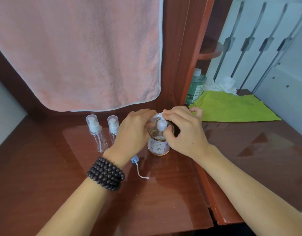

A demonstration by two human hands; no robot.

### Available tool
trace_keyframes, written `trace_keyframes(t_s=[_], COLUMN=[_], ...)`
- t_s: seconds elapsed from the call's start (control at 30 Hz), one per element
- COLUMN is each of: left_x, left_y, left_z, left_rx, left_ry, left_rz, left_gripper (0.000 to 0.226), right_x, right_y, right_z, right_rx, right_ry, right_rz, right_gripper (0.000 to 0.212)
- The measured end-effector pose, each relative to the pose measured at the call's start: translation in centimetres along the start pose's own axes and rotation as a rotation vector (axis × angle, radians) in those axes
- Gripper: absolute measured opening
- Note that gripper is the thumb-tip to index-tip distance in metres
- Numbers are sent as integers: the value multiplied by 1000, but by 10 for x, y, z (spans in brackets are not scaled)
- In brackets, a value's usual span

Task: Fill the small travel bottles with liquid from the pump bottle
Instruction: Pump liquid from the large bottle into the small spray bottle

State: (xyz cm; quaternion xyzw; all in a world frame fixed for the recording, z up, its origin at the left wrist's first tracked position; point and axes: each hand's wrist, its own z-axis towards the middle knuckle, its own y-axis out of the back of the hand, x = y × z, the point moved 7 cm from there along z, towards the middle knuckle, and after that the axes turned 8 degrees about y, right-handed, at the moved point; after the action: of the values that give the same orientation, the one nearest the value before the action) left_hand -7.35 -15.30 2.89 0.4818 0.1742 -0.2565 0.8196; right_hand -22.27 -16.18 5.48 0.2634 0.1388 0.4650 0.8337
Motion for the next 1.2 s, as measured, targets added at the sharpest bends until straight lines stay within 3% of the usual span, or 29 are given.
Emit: trace_keyframes(t_s=[0.23, 0.47, 0.87, 1.07, 1.2], left_x=[2, -7, -8, -13, -13], left_y=[-6, 1, 0, 11, 12], left_z=[-4, 1, 0, 4, 1], left_rx=[-14, -7, -2, 16, 27], left_ry=[10, -26, -22, 22, 53], left_rz=[11, 47, 32, -21, -54], left_gripper=[35, 37, 35, 30, 31], right_x=[-3, -6, -7, -7, -7], right_y=[-6, 2, -7, -2, -2], right_z=[-3, -6, -7, -10, -9], right_rx=[33, -1, 55, 36, 20], right_ry=[-53, -39, -98, -68, -70], right_rz=[26, 68, 49, 82, 72], right_gripper=[21, 31, 27, 40, 37])
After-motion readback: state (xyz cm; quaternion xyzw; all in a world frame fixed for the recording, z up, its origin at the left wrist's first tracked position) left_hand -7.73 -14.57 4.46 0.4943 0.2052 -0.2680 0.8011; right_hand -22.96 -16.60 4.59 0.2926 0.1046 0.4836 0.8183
